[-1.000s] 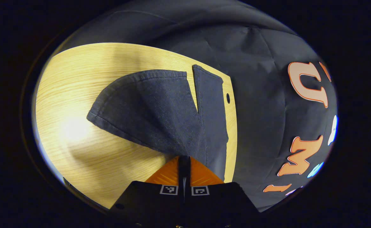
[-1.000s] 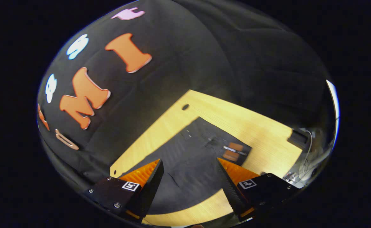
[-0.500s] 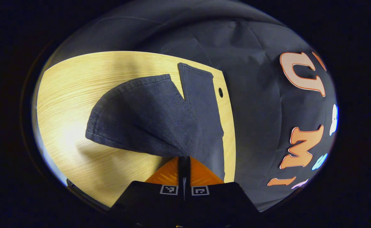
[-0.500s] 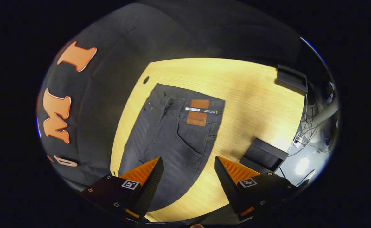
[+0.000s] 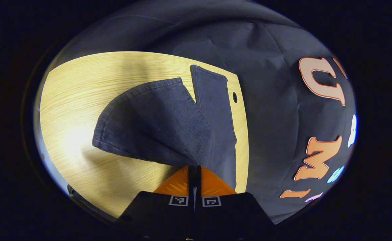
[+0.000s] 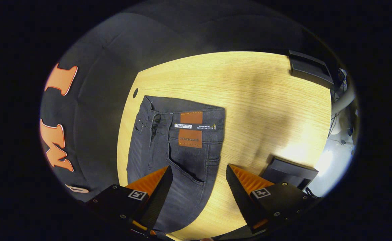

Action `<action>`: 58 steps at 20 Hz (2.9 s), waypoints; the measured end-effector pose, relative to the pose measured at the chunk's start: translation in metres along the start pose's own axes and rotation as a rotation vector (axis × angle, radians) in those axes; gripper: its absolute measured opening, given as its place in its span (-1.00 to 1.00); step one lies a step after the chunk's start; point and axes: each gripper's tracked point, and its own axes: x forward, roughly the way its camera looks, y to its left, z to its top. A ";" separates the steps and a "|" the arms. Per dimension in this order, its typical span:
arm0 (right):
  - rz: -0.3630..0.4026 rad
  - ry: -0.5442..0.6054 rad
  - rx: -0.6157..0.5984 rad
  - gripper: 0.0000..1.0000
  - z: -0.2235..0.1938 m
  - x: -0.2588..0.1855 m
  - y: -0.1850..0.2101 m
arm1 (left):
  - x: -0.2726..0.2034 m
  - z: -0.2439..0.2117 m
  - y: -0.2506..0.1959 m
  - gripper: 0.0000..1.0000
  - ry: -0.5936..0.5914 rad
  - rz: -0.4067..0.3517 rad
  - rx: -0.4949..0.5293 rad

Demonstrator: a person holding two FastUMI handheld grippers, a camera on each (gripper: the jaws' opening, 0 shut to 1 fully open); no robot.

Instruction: Grasp the waist and the cuffs of the jeans and fold them to make the two legs overlap; first hold the waist and fold one-third of the jeans toward the cuffs, then hold the cuffs and fold the remaining one-third in the same direction to finish folding.

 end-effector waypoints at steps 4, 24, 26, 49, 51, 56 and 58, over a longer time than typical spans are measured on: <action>-0.001 -0.002 -0.009 0.92 0.000 0.007 0.010 | -0.002 -0.002 -0.005 -0.98 0.004 -0.016 -0.017; 0.105 -0.070 -0.098 -1.00 0.008 -0.009 0.040 | -0.015 0.001 -0.016 -0.99 0.008 -0.043 0.083; 0.132 -0.076 -0.117 -1.00 0.012 -0.019 0.055 | -0.023 -0.002 -0.021 -0.99 0.012 -0.040 0.097; 0.158 0.006 -0.161 -1.00 0.078 0.091 0.252 | 0.104 0.082 -0.114 -0.98 0.231 0.515 0.253; 0.122 0.021 -0.157 -1.00 0.080 0.120 0.254 | 0.134 0.087 -0.124 -0.98 0.264 0.547 0.283; 0.039 0.067 -0.142 -1.00 0.084 0.178 0.267 | 0.220 0.108 -0.161 -0.74 0.269 0.516 0.376; 0.038 0.061 -0.134 -0.98 0.084 0.169 0.266 | 0.237 0.126 -0.167 0.25 0.229 0.516 0.452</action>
